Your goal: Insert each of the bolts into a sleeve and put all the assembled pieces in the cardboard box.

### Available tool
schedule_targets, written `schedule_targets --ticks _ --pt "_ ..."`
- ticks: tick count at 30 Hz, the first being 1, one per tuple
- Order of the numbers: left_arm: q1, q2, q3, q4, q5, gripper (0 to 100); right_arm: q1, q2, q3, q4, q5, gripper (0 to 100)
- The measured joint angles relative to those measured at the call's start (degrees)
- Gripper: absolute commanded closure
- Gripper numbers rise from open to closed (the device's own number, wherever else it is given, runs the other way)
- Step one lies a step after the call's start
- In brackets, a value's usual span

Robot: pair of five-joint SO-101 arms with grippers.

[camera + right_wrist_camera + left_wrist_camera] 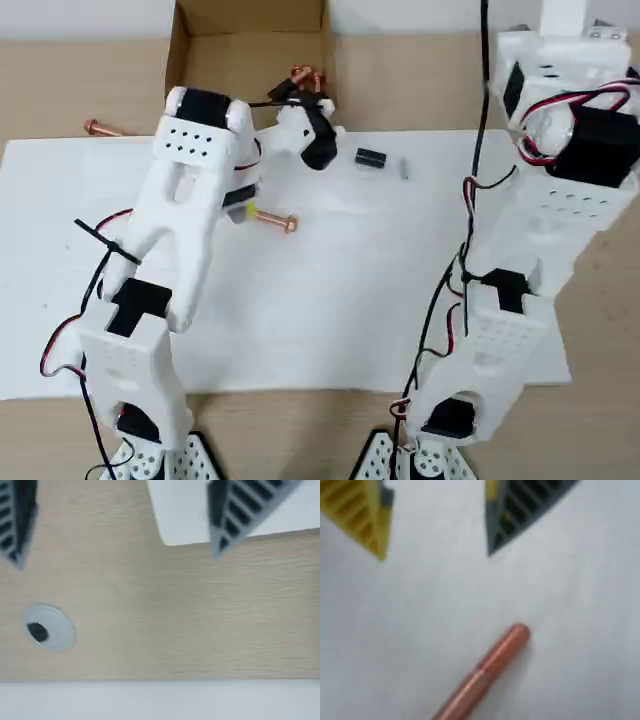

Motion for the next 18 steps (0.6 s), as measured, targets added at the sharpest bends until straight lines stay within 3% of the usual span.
schedule_targets --ticks 6,18 --pt "1.5 0.0 -0.1 0.0 -17.1 86 1.3 0.0 0.0 0.0 0.0 72.3" --pt "5.2 0.0 9.8 -11.5 -18.5 86 1.5 -9.7 4.0 0.0 0.0 72.3"
